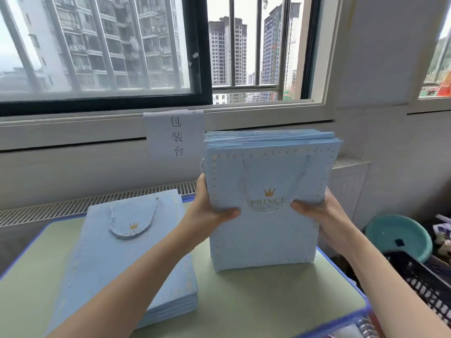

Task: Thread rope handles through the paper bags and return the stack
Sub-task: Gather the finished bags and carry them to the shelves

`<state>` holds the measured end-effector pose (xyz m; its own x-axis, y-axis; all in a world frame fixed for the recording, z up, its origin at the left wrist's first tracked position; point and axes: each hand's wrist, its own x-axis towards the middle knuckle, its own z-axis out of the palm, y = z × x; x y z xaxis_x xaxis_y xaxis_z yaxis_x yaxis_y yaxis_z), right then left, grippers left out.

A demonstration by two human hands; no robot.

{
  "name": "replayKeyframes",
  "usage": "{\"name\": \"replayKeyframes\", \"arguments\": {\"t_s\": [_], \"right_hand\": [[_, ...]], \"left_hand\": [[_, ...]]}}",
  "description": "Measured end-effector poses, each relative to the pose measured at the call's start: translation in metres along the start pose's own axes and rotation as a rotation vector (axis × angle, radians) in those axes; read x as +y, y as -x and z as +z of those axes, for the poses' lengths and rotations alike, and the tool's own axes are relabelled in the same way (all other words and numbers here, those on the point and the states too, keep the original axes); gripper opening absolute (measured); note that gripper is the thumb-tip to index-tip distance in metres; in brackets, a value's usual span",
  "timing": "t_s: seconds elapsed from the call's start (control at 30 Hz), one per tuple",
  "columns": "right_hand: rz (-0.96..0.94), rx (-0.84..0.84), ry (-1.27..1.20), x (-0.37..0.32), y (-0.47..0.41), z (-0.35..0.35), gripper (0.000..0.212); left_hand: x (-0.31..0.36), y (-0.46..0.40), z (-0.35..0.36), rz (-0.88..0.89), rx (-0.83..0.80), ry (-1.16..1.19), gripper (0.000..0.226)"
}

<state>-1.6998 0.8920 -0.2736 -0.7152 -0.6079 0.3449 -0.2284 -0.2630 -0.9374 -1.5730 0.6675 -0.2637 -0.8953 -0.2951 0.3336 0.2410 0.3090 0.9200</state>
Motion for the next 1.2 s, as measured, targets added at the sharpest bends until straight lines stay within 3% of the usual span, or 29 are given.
{"name": "replayKeyframes", "arguments": {"t_s": [0.13,0.23,0.37,0.47,0.67,0.77,0.87,1.0,1.07,1.13,1.2], "right_hand": [[0.032,-0.071,-0.012,-0.001,0.020,0.007,0.066],[0.043,-0.094,-0.012,-0.002,0.023,0.007,0.063],[0.067,-0.125,-0.010,-0.009,0.026,0.008,0.064],[0.074,-0.117,-0.019,-0.010,0.027,0.010,0.057],[0.101,-0.064,-0.039,-0.005,0.025,0.009,0.066],[0.097,-0.068,-0.041,-0.005,0.023,0.008,0.057],[0.095,-0.095,-0.071,-0.006,0.023,0.007,0.052],[0.133,-0.162,-0.055,-0.010,0.021,0.004,0.056],[0.146,-0.193,-0.037,-0.012,0.021,0.003,0.067],[0.156,-0.209,-0.017,-0.013,0.022,0.003,0.080],[0.160,-0.212,-0.018,-0.012,0.023,0.002,0.081]], "left_hand": [[0.009,0.022,0.001,0.064,0.065,-0.067,0.089],[0.016,0.041,0.002,0.143,0.273,-0.149,0.088],[0.036,0.053,0.000,0.384,0.495,-0.211,0.038],[0.046,0.052,0.000,0.429,0.502,-0.200,0.023],[0.051,0.054,-0.003,0.304,0.503,0.019,0.021],[0.050,0.046,-0.011,0.263,0.340,-0.095,0.012],[0.053,0.042,-0.015,0.138,0.124,0.008,0.042],[0.049,0.041,-0.017,-0.264,-0.291,0.310,0.083],[0.046,0.041,-0.015,-0.347,-0.379,0.392,0.059],[0.050,0.038,-0.012,-0.378,-0.391,0.333,0.027],[0.052,0.031,-0.011,-0.310,-0.436,0.241,0.018]]}}
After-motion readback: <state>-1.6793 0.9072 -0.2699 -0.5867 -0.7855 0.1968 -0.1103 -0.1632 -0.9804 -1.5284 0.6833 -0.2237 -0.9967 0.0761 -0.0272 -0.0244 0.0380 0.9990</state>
